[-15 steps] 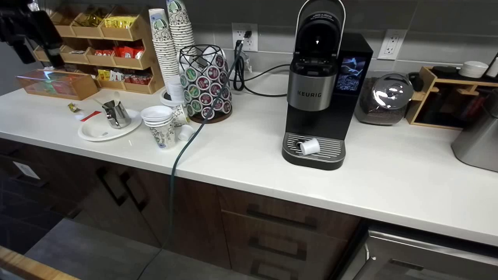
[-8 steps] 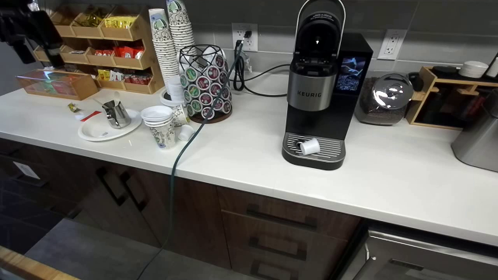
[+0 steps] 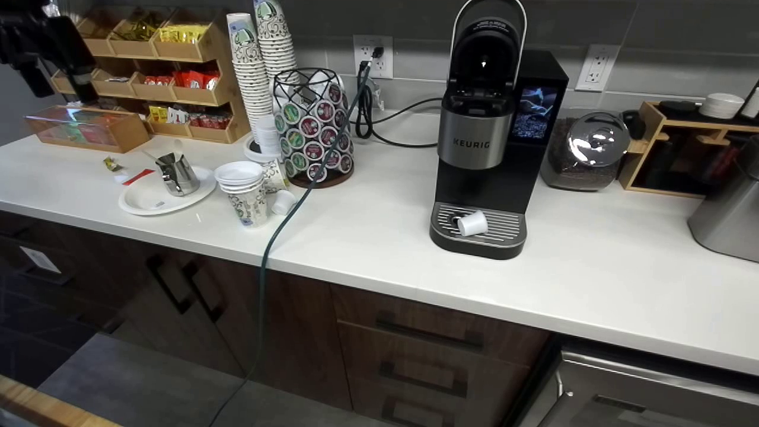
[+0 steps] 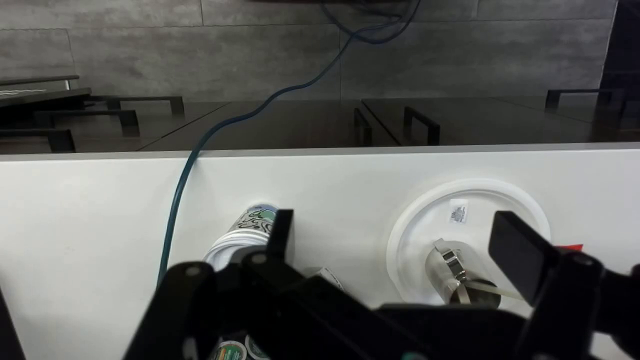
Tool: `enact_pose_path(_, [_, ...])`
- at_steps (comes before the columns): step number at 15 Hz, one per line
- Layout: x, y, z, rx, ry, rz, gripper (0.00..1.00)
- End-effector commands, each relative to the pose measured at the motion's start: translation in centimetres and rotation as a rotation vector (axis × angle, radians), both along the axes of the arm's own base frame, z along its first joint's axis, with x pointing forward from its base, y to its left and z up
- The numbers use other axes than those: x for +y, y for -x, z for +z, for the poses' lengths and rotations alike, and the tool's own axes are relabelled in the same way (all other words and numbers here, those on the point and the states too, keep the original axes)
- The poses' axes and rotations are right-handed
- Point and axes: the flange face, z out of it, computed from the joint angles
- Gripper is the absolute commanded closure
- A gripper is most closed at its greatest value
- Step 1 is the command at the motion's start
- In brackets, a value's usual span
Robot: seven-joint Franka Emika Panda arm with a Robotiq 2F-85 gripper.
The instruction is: Remove the silver cup from the plate
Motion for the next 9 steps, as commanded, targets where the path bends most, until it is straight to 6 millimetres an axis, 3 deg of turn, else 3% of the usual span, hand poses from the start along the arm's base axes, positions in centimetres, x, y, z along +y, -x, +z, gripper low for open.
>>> enact_pose_path(1, [0.01, -0.01, 0.06, 0.001, 0.000, 0.000, 0.00])
enact_pose_path(8, [0.01, -0.01, 0.06, 0.001, 0.000, 0.000, 0.00])
enact_pose_path(9, [0.98, -0.85, -0.41, -0.009, -0.017, 0.002, 0.00])
